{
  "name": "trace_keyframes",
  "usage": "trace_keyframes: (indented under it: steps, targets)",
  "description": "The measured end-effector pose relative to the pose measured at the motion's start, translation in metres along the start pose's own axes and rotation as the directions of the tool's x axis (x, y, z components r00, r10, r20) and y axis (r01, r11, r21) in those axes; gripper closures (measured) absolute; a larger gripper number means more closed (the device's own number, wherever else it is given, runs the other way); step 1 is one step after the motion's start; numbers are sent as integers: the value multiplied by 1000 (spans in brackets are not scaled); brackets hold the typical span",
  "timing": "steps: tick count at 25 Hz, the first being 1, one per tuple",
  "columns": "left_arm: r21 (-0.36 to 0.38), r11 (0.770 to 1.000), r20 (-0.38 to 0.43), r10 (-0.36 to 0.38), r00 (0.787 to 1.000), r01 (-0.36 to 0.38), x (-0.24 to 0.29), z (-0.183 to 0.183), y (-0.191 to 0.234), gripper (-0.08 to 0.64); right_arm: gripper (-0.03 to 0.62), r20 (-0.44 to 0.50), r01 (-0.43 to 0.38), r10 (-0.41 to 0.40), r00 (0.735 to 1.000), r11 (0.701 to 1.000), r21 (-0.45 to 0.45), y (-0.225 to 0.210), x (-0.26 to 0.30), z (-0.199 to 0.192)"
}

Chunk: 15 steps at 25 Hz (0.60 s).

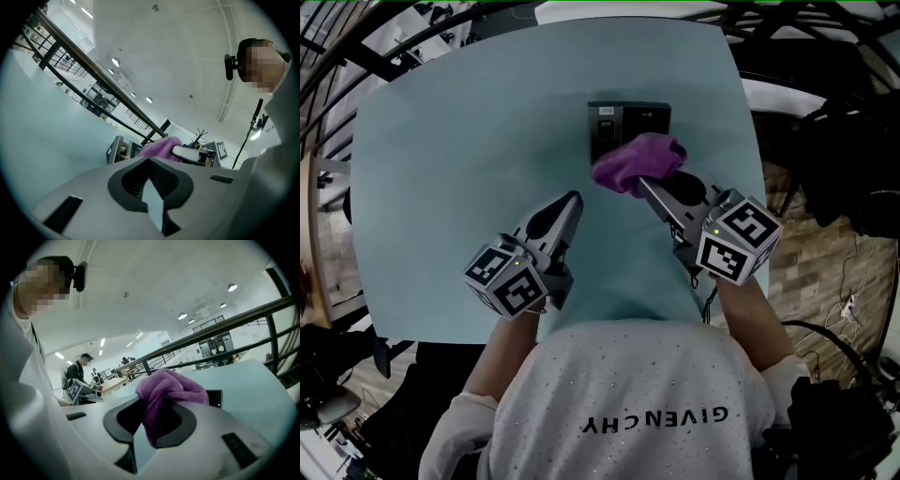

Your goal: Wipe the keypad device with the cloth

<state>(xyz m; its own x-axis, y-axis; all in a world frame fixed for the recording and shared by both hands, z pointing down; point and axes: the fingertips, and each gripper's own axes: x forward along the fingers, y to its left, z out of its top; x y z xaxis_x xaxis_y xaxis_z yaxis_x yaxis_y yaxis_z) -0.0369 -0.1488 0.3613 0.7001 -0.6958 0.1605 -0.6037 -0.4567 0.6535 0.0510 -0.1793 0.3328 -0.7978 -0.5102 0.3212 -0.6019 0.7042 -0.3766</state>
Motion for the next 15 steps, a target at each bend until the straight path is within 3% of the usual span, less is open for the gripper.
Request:
trace_keyframes:
  steps: [5, 10, 15]
  targets:
    - [37, 999, -46, -2, 999, 4, 8, 5, 29, 560, 535, -43, -26, 21, 999, 993, -114, -2, 47, 17]
    - [25, 998, 14, -49, 999, 49, 27, 15, 37, 560, 535, -35, -83, 80, 996, 993, -84, -16, 78, 18]
    - [-1, 997, 30, -76, 997, 76, 37, 5, 41, 560, 535, -50, -73, 69, 996, 994, -84, -30, 96, 1]
